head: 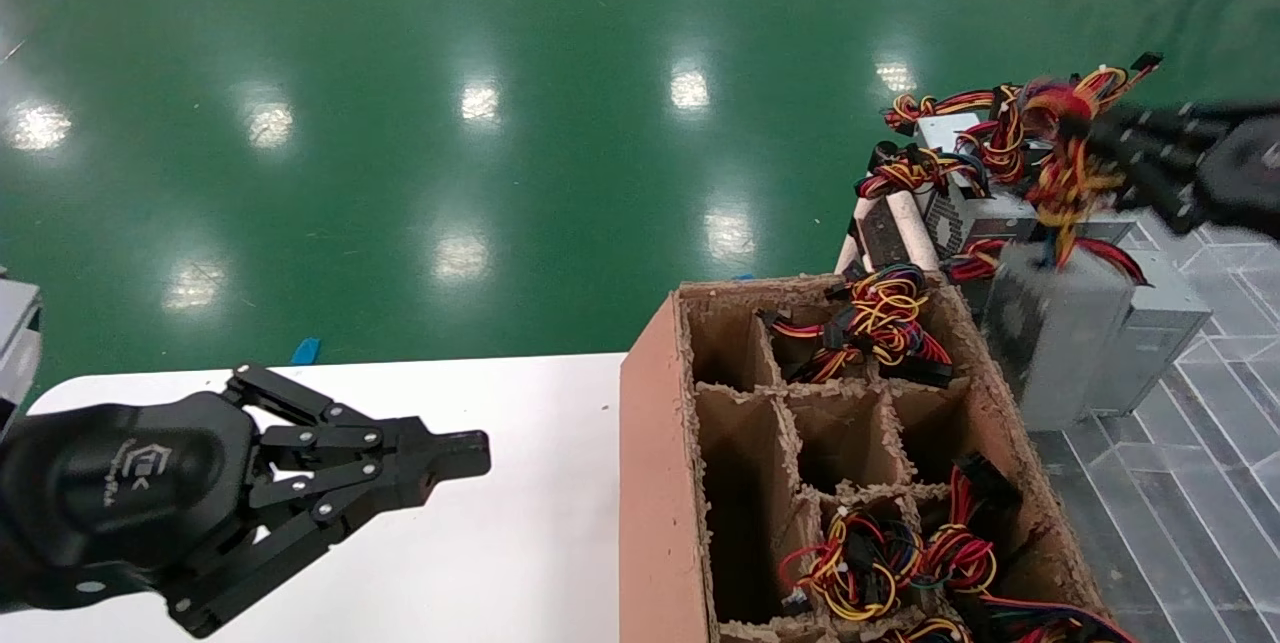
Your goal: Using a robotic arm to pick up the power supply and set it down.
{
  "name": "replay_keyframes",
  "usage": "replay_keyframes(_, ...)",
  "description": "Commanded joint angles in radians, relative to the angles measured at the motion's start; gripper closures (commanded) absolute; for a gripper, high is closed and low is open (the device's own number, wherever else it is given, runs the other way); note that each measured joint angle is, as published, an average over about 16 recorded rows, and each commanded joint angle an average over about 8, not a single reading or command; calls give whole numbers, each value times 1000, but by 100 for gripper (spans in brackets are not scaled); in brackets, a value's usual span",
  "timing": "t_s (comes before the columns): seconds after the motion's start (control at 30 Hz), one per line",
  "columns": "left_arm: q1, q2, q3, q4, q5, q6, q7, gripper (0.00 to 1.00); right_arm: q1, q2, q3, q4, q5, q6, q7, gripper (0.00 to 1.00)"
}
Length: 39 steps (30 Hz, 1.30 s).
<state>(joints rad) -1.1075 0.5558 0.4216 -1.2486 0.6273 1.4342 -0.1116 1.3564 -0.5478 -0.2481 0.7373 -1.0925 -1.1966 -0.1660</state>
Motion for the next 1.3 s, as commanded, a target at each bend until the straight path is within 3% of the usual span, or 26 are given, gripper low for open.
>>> replay_keyframes(0.03, 0, 0, 0, 0, 0, 0, 0, 100, -7, -6, -1, -15, 3, -13, -17, 100)
replay_keyframes(0.2, 0, 0, 0, 0, 0, 0, 0, 100, -43, 39, -8, 11, 5, -57, 13, 100)
replay_keyframes(0.23, 0, 0, 0, 0, 0, 0, 0, 100, -49, 49, -10, 22, 3, -63, 22, 95)
replay_keyframes(0.47, 0, 0, 0, 0, 0, 0, 0, 100, -83, 103, -25, 133, -37, -35, 82, 9)
replay_keyframes(0.5, 0, 0, 0, 0, 0, 0, 0, 100, -88, 107, -24, 147, -39, -25, 88, 1)
replay_keyframes(1.3, 0, 0, 0, 0, 0, 0, 0, 100, -212, 146, 76, 379, 111, 80, 144, 0)
